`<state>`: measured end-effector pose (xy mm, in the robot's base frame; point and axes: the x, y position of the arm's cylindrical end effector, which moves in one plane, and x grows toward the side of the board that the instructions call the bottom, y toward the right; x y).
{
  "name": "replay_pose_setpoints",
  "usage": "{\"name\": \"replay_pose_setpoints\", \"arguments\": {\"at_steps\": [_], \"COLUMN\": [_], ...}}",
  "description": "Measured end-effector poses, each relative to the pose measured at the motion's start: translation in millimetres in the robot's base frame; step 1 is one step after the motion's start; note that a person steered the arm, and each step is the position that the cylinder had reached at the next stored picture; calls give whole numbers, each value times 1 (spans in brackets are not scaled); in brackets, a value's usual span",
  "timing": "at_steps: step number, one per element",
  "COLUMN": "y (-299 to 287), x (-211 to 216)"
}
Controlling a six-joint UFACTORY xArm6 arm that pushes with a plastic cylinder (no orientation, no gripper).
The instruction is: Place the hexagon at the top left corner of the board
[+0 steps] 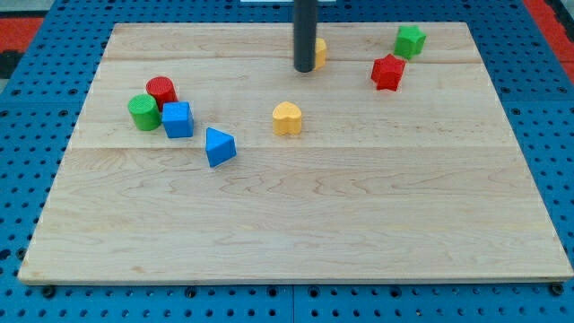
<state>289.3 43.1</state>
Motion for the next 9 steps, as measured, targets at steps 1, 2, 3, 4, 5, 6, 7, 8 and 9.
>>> {"name": "replay_pose_setpoints", "arguments": {"at_steps": [1, 2, 3, 4, 5, 6, 7, 8, 9], "y": [31, 78, 13, -103, -49, -31, -95, -162, -76], "x": [-1, -12, -29, -32, -35, -58, -92, -64, -64]}}
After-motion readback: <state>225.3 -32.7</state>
